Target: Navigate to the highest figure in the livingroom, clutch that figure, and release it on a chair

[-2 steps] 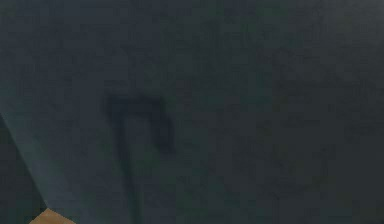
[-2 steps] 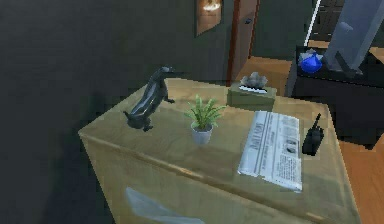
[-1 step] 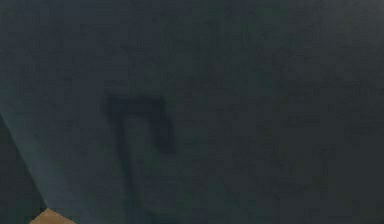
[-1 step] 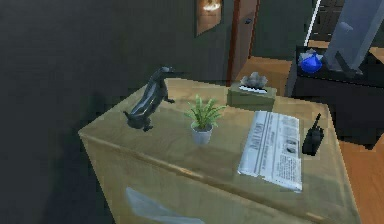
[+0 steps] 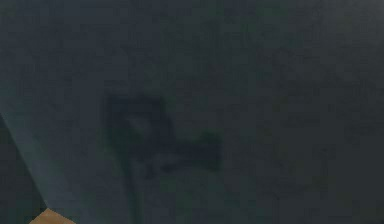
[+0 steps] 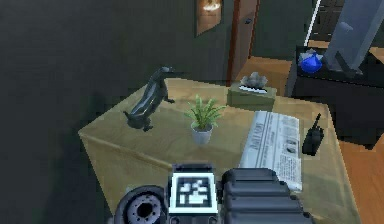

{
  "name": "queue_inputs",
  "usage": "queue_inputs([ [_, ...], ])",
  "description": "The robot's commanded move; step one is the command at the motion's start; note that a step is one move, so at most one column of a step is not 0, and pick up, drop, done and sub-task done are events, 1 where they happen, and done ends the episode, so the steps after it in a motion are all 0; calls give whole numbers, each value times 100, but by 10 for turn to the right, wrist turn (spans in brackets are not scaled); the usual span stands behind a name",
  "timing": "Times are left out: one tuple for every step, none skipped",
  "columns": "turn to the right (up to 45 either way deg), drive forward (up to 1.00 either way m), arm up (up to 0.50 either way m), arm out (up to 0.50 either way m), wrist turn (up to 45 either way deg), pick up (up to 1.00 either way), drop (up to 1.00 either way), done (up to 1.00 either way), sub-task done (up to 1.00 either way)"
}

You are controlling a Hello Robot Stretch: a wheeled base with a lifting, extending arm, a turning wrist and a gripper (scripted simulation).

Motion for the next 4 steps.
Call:
queue_inputs([
  [0, 0, 0, 30, 0, 0, 0, 0, 0],
  [0, 0, 0, 0, 450, 0, 0, 0, 0],
  [0, 0, 0, 0, 450, 0, 0, 0, 0],
  [0, 0, 0, 0, 300, 0, 0, 0, 0],
])
